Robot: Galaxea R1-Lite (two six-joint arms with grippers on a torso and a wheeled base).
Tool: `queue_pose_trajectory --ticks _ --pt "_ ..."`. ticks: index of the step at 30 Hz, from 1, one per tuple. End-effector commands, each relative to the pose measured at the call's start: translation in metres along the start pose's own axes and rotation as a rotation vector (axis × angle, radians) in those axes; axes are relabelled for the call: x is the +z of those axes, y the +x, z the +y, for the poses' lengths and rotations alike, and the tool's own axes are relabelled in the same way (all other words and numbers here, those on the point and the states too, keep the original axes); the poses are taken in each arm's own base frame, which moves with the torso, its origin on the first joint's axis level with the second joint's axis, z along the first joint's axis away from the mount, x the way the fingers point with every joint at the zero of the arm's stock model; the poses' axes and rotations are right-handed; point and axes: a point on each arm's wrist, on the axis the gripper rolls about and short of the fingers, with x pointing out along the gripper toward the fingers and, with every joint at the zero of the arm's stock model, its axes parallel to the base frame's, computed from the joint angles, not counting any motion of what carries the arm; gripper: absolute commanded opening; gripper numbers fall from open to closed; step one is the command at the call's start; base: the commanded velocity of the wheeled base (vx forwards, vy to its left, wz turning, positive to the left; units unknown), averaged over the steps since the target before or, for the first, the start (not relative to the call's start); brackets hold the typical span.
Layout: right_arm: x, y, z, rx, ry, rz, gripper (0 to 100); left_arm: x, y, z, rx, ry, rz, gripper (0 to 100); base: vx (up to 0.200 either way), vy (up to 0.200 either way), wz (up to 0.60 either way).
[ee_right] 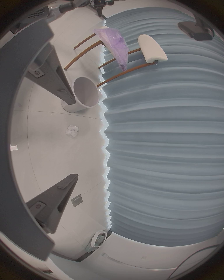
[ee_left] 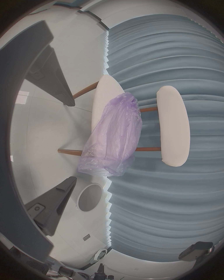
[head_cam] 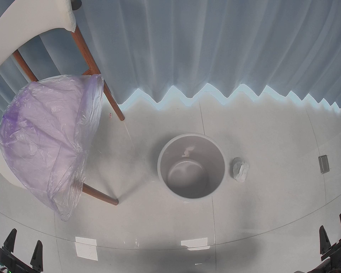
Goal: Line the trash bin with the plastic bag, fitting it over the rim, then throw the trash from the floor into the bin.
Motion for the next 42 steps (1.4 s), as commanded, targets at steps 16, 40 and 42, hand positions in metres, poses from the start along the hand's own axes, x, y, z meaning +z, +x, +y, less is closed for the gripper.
queue_pose_trajectory --ticks 16,40,42 --pt "-0.005 0.0 0.0 0.0 0.0 0.002 100 -0.004 0.0 -0.001 -0.033 0.024 -0.012 100 0.0 0.0 0.0" --pt "-0.005 0.0 0.0 0.0 0.0 0.002 100 0.019 -0.003 -0.001 -0.016 0.145 -0.234 100 0.0 0.0 0.0" --pt "-0.005 0.0 0.0 0.0 0.0 0.002 100 0.022 -0.003 -0.001 -0.01 0.173 -0.265 100 0.0 0.0 0.0"
